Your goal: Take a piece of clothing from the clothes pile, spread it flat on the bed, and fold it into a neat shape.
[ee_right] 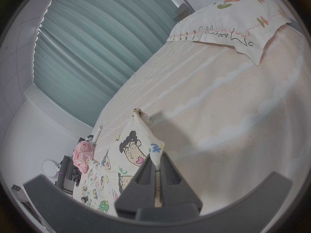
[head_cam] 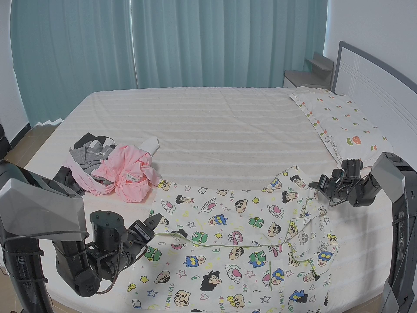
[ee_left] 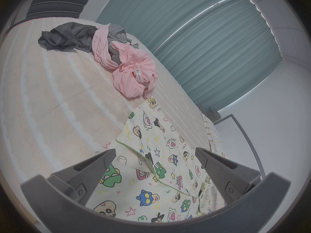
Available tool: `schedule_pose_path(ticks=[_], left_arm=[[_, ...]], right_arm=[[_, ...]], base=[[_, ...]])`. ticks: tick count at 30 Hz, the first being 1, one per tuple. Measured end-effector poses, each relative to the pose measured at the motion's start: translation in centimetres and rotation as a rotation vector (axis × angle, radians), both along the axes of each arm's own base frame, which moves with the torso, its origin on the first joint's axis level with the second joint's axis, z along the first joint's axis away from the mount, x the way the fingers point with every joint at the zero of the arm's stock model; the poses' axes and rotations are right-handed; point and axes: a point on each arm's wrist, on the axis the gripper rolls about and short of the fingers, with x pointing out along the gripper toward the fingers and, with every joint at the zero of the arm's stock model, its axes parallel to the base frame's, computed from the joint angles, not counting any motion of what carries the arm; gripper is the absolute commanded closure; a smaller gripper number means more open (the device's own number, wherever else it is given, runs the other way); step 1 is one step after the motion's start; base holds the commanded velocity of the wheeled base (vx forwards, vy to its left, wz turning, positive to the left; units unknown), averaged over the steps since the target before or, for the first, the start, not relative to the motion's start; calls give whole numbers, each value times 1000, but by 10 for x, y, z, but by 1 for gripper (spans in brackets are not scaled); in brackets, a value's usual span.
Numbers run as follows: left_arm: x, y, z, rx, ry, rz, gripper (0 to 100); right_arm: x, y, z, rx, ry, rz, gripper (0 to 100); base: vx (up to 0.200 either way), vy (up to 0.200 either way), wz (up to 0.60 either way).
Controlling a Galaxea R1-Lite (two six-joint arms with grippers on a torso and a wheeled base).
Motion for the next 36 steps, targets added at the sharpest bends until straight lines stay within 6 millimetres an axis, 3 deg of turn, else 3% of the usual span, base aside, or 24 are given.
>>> schedule_pose_path(ticks=[14, 15, 27, 36], left_arm=[[0, 0, -1, 4, 3, -1, 0], [0, 0, -2, 5, 4, 0, 0], [12, -6, -8, -5, -4, -8, 0], [23, -14, -19, -16, 6, -17, 0]], right_arm=[[4, -6, 4, 24, -8, -34, 100], [4, -6, 5, 23, -9, -34, 0], [-3, -4, 17, 48, 6, -62, 0], [-44, 5, 44, 116, 72, -169, 0]], base=[[0, 0, 0], [0, 0, 0], [0, 0, 0], [0, 0, 0]])
